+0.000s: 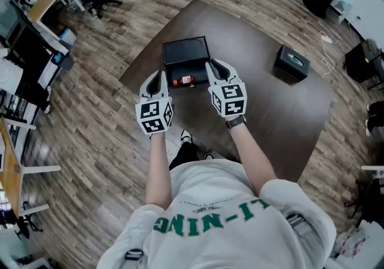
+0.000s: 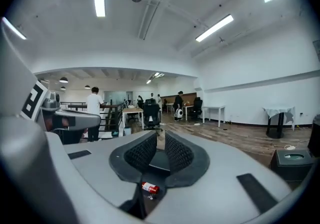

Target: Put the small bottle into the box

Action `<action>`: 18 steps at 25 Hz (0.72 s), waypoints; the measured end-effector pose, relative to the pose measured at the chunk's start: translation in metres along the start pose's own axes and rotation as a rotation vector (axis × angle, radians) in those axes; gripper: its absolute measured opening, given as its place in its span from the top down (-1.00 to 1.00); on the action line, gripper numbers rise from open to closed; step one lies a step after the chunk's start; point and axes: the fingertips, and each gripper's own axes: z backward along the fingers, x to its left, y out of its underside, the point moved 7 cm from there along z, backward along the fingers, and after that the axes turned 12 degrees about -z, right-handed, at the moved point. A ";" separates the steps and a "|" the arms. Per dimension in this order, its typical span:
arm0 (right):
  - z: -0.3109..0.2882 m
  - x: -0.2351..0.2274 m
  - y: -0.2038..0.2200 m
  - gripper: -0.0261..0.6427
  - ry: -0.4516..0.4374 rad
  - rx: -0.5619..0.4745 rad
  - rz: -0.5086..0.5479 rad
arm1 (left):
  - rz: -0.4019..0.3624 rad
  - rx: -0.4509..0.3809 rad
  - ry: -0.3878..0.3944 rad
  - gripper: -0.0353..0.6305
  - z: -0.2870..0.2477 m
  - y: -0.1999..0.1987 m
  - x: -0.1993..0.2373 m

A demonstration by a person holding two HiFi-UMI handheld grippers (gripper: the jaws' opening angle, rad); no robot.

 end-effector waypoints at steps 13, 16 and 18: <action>0.050 0.009 -0.025 0.88 0.020 -0.116 0.000 | -0.030 -0.099 -0.019 0.86 0.025 -0.028 -0.029; 0.053 0.011 -0.025 0.88 0.020 -0.113 0.000 | -0.027 -0.096 -0.020 0.86 0.025 -0.026 -0.032; 0.052 0.010 -0.024 0.88 0.020 -0.111 -0.003 | -0.023 -0.095 -0.020 0.86 0.025 -0.024 -0.033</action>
